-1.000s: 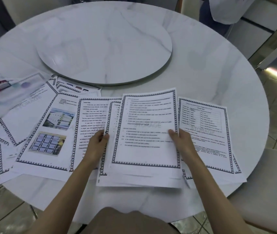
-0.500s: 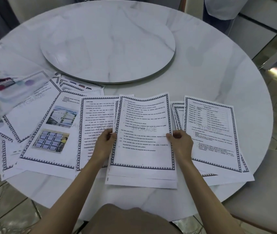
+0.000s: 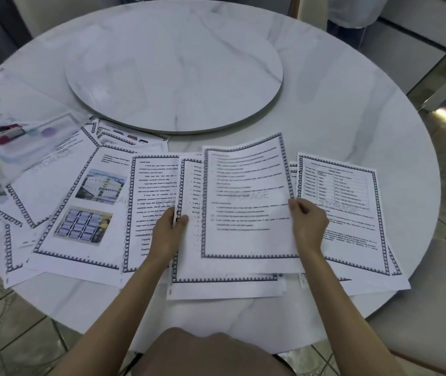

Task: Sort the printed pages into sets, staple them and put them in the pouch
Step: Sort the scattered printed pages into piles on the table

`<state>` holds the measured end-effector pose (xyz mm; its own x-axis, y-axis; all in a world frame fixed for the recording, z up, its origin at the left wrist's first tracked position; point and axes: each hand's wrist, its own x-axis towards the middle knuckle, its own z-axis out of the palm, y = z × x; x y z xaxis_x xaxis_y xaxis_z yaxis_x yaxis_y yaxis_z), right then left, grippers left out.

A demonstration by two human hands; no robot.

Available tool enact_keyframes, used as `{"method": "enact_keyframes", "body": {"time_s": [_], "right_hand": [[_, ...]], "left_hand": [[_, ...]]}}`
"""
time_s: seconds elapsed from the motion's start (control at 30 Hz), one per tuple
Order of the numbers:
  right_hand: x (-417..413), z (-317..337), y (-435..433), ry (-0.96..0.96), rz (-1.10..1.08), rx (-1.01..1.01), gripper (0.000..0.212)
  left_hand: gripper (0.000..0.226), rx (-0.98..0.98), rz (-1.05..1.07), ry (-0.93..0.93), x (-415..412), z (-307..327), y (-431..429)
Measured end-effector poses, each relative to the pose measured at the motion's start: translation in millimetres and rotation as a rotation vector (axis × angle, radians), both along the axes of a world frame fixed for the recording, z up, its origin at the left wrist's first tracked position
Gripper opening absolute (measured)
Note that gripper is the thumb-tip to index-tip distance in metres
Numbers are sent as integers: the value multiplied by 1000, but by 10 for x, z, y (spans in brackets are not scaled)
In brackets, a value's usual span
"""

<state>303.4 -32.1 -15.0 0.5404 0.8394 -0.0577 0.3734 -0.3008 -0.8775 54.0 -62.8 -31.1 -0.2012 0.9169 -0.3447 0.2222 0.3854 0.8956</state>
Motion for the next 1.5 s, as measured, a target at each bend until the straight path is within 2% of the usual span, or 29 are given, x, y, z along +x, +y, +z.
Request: {"method": "enact_keyframes", "body": {"time_s": [0.2,0.43,0.57,0.63,0.73,0.8,1.03,1.17,1.27,1.33,1.43,1.5], "right_hand": [[388,171,162,-10,-177,113,20],[716,231,160,102,-249,149,9],[790,205,103,153,-283,158,8],[814,169,80,183,-282,146,9],[852,86,58,239,-251,106,10],[850,33,53,249,-213,74,12],[564,-21,-6,212,-70,-2,19],[287,-47,-80,183,51,-56,17],[56,-47,-149,197,87,-89,18],[-96,-36,-188,229,122,-108,16],[-246,-80,-228,228,193,-127,14],[-275,-88,-228,236,200,-124,18]], "left_hand": [[34,11,0,17,2,-7,8],[29,15,15,23,14,13,1],[31,-1,38,-1,9,7,22],[24,1,55,-15,3,4,34],[10,2,61,13,-12,-6,51],[9,4,56,49,-16,-3,55],[36,-22,59,54,12,23,39],[57,-91,76,-24,14,25,51],[62,-118,79,-59,7,-1,78],[57,-106,66,-73,8,-14,83],[37,-57,56,-72,55,33,64],[37,-31,49,-31,34,53,76]]}}
